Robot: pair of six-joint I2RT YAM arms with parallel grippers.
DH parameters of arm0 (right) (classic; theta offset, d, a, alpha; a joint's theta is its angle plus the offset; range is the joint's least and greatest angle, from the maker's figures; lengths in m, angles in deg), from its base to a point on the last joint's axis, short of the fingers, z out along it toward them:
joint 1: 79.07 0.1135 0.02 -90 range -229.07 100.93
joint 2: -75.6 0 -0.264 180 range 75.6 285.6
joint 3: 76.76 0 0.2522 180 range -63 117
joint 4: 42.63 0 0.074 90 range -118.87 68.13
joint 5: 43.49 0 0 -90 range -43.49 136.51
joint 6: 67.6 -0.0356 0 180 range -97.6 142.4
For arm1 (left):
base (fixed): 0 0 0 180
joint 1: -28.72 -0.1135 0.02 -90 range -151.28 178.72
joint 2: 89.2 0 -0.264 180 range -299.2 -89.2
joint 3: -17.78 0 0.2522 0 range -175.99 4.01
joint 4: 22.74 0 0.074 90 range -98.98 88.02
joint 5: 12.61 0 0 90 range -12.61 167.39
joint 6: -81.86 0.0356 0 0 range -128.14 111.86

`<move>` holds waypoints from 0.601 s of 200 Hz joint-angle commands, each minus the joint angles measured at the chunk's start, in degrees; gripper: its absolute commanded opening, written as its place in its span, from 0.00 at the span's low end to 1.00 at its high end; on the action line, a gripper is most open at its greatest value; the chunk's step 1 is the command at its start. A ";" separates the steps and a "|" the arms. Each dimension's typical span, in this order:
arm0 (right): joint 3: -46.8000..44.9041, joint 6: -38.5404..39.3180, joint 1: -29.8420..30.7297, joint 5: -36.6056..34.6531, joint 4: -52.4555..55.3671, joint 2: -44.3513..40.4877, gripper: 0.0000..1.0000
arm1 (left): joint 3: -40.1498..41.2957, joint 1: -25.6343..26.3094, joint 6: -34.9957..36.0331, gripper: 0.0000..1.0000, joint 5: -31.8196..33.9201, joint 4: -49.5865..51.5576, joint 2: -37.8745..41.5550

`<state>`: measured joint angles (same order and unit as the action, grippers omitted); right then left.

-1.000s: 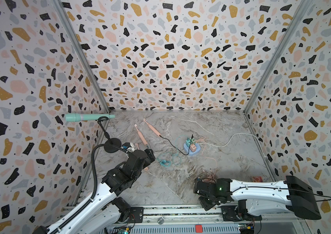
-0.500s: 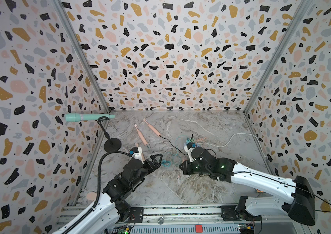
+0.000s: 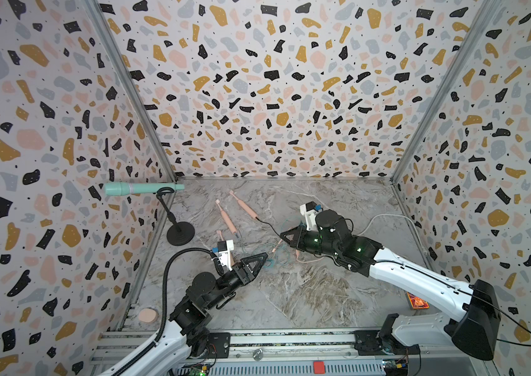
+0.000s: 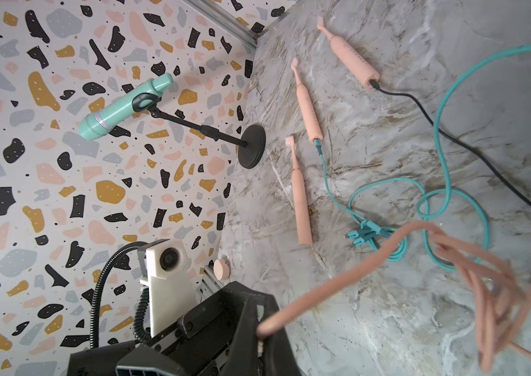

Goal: Charge the electric toothbrush
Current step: Pick up the charging cable from the center of the board.

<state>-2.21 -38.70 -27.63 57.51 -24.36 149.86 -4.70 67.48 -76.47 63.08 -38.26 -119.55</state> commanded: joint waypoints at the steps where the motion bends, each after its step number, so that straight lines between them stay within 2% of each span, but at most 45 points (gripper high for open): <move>1: 0.35 -1.38 0.06 2.90 -2.66 0.08 0.00 | -0.46 1.54 0.28 0.78 -2.70 -9.21 -2.04; 30: 0.74 -1.45 0.04 3.86 -2.01 0.85 0.00 | -2.20 3.44 3.48 0.68 -2.76 -7.82 -4.93; 59: 0.46 -1.82 0.15 5.43 -1.89 1.38 0.00 | -4.77 3.50 7.35 0.59 -0.62 -1.47 -3.38; 98: 0.56 -1.91 0.39 6.75 -2.00 1.69 0.00 | -6.82 3.49 9.74 0.39 -0.59 1.50 -3.73; 120: 0.58 -1.69 0.39 6.40 -1.95 1.50 0.00 | -7.33 3.48 10.71 0.37 -1.05 2.73 -4.19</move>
<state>-2.21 -40.54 -27.57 63.28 -25.52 151.85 -10.31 70.85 -68.65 62.69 -36.38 -123.40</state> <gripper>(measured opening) 0.057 0.382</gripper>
